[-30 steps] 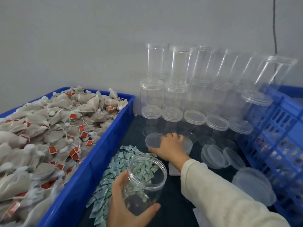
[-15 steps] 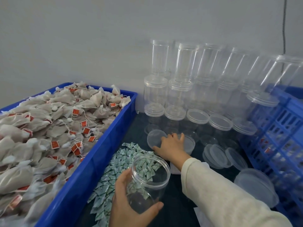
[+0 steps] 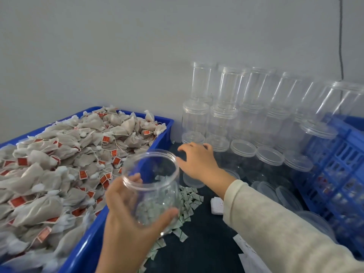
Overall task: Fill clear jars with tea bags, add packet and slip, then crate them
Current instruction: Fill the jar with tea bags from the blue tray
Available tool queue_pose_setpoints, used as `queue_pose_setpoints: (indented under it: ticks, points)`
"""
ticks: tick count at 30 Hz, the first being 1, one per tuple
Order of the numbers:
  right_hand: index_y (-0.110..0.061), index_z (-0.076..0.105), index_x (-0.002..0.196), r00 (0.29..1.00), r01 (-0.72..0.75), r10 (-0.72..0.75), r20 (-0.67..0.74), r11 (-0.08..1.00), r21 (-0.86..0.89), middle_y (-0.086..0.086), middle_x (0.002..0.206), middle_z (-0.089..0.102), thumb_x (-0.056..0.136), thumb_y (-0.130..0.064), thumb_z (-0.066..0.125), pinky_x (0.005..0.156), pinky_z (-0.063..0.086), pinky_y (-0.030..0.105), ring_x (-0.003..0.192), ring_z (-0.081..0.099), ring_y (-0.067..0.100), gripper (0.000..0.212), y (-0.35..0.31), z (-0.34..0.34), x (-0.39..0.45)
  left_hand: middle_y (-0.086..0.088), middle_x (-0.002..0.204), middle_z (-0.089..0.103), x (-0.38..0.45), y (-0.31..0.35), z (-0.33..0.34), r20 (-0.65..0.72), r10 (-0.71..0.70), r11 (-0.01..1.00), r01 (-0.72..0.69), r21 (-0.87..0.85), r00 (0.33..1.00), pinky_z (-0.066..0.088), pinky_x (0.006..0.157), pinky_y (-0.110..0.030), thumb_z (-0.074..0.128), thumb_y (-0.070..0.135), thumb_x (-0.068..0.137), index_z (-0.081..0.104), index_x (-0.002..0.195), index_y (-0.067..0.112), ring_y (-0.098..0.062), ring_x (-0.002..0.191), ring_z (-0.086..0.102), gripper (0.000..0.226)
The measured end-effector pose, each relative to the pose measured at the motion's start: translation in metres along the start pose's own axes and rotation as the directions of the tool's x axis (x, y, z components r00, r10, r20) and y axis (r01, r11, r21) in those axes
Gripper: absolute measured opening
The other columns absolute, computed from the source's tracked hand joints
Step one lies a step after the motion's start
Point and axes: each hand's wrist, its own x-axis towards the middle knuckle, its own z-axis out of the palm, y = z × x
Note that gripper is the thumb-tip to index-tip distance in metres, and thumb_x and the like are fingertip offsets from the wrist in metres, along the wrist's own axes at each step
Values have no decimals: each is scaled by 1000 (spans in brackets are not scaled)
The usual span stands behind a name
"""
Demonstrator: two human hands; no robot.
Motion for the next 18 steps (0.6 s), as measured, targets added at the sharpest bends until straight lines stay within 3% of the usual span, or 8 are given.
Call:
queue_pose_setpoints:
  ticks: [2,3,6,8,12,15,18]
  points:
    - [-25,55,128,999,52,-52,-13,998,32,-1,133,55,96,-46,48,107,24,46,121,50,20,40,-17,-4,10,44,116,51,14,4,-13,-68,53,994,-46,98,996,45,79,-2,81,64,49,26,131,47,17,105,55,100]
    - [-24,55,128,998,69,-68,-17,997,47,0,133,55,95,-45,49,106,27,45,120,51,20,39,-25,-4,16,39,118,51,21,4,-18,-89,69,984,-53,169,994,45,82,-6,79,64,49,24,136,39,14,105,55,105]
    - [-20,58,124,996,88,-87,-15,992,94,3,129,56,95,-38,54,102,38,44,115,53,22,35,-48,-1,39,9,130,53,33,-4,-24,-124,12,958,24,285,992,46,93,-36,74,68,48,32,138,28,-14,116,53,107]
    - [-17,61,121,997,80,-79,-15,991,103,4,125,57,94,-33,58,97,43,43,111,54,23,32,-59,4,57,4,133,52,36,-9,-22,-146,-40,960,79,269,988,45,94,-39,72,69,48,31,138,30,-18,118,52,106]
    - [-17,61,124,999,51,-51,-4,999,3,6,129,53,93,-30,59,98,44,44,118,49,28,34,-65,20,96,14,130,52,42,-18,-20,-174,-100,984,124,129,980,46,93,-33,71,75,44,30,135,36,-10,115,54,106]
    - [-17,59,123,996,33,-21,91,991,-133,9,134,47,94,-35,54,99,39,47,124,40,31,34,-64,31,120,33,114,52,47,-22,-22,-155,-133,986,146,81,979,41,78,-8,72,75,42,30,127,43,13,102,56,101]
    - [-17,48,135,979,-31,55,195,992,-123,10,144,37,93,-43,53,109,30,51,134,29,33,50,-59,41,140,48,105,49,46,-26,-21,-121,-116,987,128,93,986,37,78,-2,77,72,44,21,130,52,29,95,48,105]
